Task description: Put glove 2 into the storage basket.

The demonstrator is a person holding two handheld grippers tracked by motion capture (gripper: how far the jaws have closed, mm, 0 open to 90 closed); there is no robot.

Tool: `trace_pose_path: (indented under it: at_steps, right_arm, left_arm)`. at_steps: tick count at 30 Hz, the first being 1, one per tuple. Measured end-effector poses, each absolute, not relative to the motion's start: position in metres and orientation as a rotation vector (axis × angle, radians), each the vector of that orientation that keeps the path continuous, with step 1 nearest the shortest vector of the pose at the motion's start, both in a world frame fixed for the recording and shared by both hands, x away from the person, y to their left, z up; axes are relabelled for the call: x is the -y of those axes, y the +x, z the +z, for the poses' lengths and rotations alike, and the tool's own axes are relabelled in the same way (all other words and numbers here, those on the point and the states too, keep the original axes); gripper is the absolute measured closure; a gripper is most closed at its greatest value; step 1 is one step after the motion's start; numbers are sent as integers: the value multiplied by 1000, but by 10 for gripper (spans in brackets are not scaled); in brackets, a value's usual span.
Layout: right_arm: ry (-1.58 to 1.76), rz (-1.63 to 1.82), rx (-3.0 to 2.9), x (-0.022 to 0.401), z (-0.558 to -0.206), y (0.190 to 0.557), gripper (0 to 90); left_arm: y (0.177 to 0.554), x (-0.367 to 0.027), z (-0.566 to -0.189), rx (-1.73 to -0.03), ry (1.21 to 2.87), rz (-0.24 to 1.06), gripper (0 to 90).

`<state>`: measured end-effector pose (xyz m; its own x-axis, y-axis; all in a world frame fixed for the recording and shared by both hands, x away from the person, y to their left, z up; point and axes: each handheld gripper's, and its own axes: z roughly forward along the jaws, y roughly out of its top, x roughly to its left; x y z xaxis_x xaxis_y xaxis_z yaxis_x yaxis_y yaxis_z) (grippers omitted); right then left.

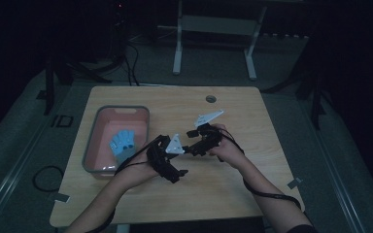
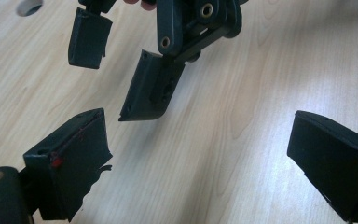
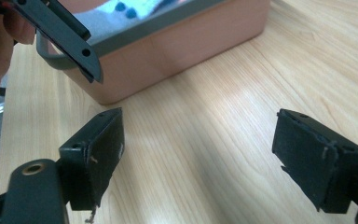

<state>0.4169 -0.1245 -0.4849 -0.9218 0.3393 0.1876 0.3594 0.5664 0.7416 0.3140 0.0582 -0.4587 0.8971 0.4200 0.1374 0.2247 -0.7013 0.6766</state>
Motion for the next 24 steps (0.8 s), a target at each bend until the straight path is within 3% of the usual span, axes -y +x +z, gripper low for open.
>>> trace_pose_path:
  at_steps: [24]
  right_arm:
    - [-752, -1306, 2746, 196, -529, 394, 168]
  left_arm:
    - [303, -10, -499, -332, 2405, 272, 57]
